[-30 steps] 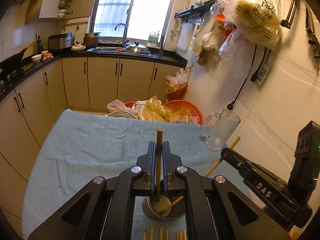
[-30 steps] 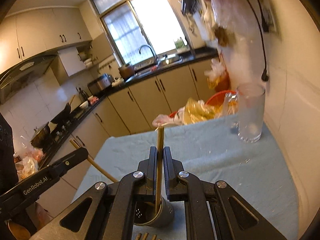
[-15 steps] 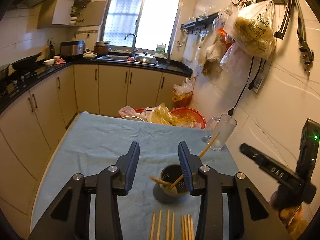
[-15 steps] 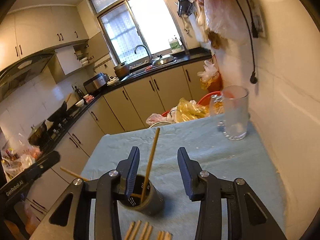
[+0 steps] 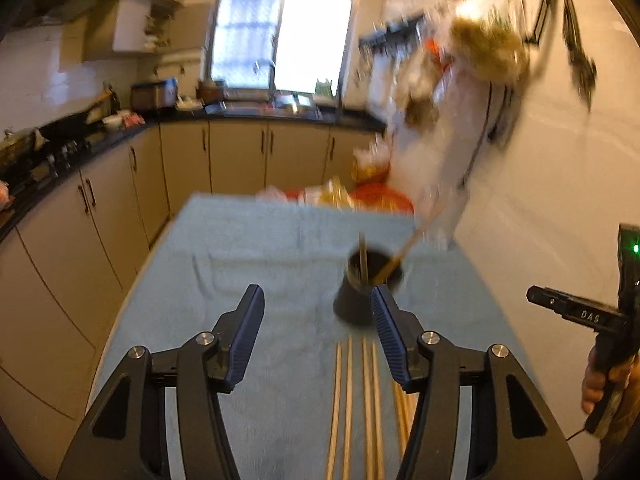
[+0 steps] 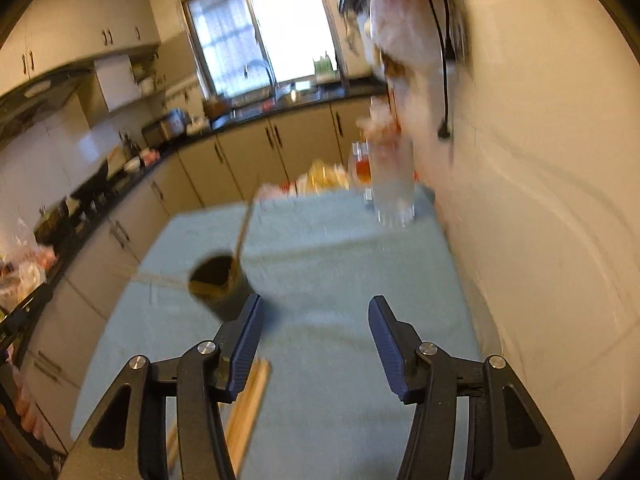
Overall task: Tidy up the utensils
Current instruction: 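Lower both chopsticks into the black holder and open both tools, then grasp another chopstick with the left tool while the right tool grasps one too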
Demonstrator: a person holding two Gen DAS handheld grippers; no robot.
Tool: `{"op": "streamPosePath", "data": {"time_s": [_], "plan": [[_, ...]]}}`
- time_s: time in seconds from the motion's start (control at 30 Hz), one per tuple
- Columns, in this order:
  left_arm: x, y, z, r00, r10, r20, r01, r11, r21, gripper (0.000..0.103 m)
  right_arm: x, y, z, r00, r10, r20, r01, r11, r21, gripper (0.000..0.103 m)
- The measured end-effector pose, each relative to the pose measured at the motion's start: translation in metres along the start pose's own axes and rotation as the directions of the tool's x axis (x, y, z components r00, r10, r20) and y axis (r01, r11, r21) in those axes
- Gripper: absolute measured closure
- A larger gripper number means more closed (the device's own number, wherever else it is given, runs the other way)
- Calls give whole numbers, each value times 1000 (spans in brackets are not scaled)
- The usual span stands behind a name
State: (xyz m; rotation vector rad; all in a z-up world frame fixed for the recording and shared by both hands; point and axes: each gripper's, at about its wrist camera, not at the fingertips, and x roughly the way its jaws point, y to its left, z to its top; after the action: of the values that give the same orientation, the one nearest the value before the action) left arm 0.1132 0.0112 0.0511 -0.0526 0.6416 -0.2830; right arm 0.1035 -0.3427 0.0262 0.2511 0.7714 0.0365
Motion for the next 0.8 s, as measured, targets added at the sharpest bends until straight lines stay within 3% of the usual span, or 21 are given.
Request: {"op": "streamPosePath", "data": {"time_s": [0.13,0.27,0.37,0.5,0.67,0.8], "plan": [[36,-7,-41,989,-14,-149,19,999,30,49,31,-4,-45,982,80,-168,-77,997,23,45],[72,-15,-74,962,-13,-274,32,997,67,49,58,1,-79,959,127,-254,-127,992,18,45],[93,-20,-88,945,1,-327,33,995,99,60,74,11,-98,943,169,-288,-170,985,20,49],[116,-24,-100,929,22,-369,31,990,135,76,92,21,-108,930,188,-316,-192,981,17,57],[136,-22,-100,917,35,-397,21,991,136,82,112,35,-109,925,183,-332,-193,981,5,61],[145,-20,-96,920,25,-392,31,990,136,82,119,44,-102,939,153,-307,-171,985,-33,62]]}}
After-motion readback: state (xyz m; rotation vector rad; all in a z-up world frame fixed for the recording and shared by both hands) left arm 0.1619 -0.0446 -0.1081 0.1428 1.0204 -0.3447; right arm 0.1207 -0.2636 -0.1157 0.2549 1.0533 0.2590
